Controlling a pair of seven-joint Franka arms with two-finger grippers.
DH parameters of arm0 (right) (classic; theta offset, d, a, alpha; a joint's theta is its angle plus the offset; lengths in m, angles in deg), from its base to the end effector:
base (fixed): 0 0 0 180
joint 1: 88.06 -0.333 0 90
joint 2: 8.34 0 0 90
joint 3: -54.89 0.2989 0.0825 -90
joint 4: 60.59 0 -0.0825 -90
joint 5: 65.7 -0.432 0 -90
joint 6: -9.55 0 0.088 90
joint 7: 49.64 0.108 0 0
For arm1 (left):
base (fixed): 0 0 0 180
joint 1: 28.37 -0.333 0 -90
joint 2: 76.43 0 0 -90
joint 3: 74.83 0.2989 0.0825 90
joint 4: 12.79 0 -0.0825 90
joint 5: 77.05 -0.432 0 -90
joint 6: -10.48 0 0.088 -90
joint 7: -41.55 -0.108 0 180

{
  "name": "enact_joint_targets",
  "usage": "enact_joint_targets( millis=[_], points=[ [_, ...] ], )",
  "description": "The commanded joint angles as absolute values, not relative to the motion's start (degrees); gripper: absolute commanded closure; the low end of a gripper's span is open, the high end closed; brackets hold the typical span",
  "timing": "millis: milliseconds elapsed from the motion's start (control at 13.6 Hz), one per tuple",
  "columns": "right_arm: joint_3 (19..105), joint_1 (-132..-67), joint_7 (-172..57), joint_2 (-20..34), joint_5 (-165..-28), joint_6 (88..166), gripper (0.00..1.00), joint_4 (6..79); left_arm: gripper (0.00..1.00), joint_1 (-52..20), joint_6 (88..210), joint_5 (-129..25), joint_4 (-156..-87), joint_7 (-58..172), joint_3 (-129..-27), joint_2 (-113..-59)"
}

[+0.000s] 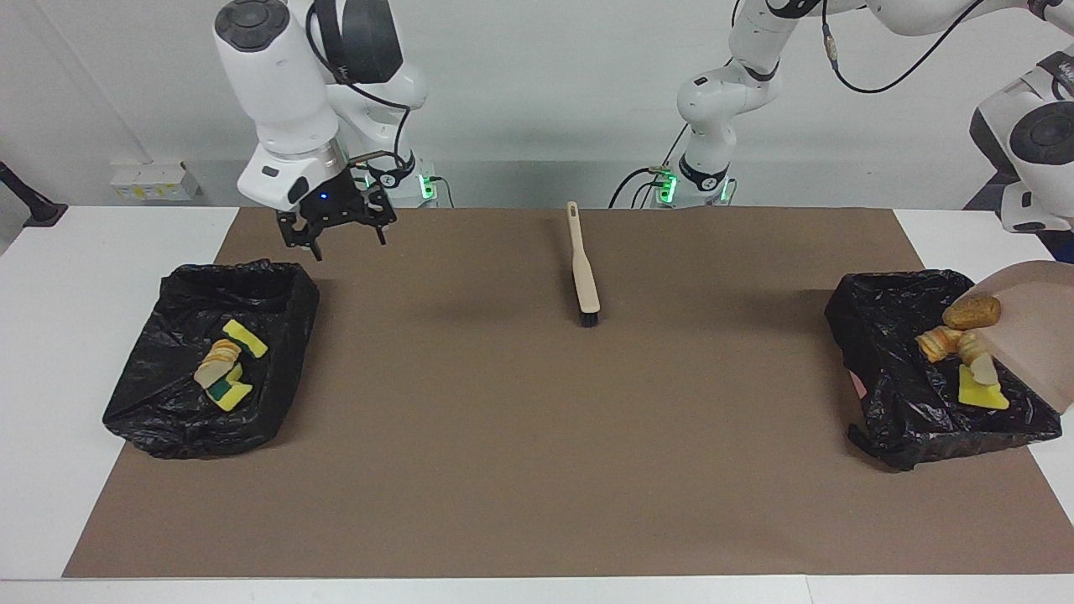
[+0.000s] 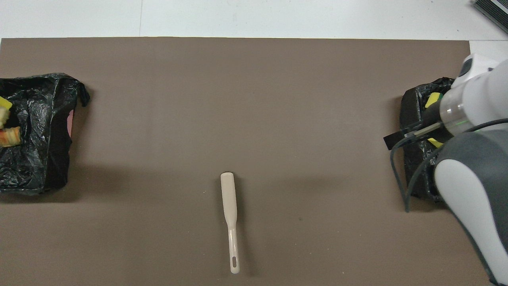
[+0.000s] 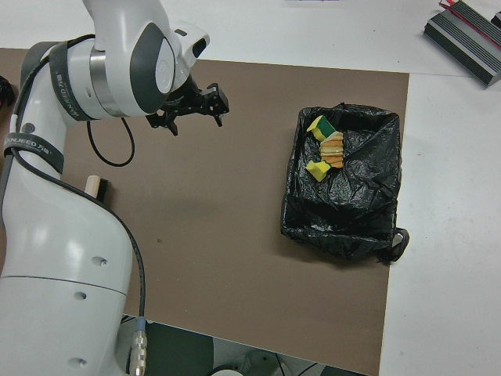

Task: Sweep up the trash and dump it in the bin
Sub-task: 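Tip the dustpan into the bin while the right gripper sets down the brush, then lift the empty dustpan out of the bin with the left gripper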

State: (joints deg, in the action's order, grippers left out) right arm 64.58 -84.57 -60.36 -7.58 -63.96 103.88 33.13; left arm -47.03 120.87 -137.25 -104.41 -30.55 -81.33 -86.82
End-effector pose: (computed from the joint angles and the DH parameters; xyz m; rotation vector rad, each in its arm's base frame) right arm 0.6081 0.0624 0.5712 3.0792 0.4616 -0.0055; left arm 0.6552 0.2095 0.5431 -1.7319 1.4033 0.6830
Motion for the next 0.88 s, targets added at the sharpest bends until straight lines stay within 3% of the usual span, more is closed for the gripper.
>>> enact_joint_targets(
  millis=[0,294,515,809],
  points=[
    [64.9,-80.3,-61.2,-7.6,-62.0,102.0,0.0,30.6,1.0,-44.0,116.8,-139.3,-102.5,-31.5,-80.8,-87.1],
    [63.1,-79.6,-52.0,-7.6,-62.8,94.0,0.0,26.5,1.0,-42.3,117.3,-140.1,-99.5,-31.1,-80.8,-88.3],
    [62.9,-79.6,-49.7,-8.4,-63.2,94.2,0.0,27.3,1.0,-42.2,117.3,-138.1,-96.6,-31.2,-81.2,-88.5],
    [62.8,-79.1,-49.2,-9.7,-63.4,94.3,0.0,29.6,1.0,-42.8,116.1,-114.7,-94.7,-26.8,-81.0,-87.8]
  ],
)
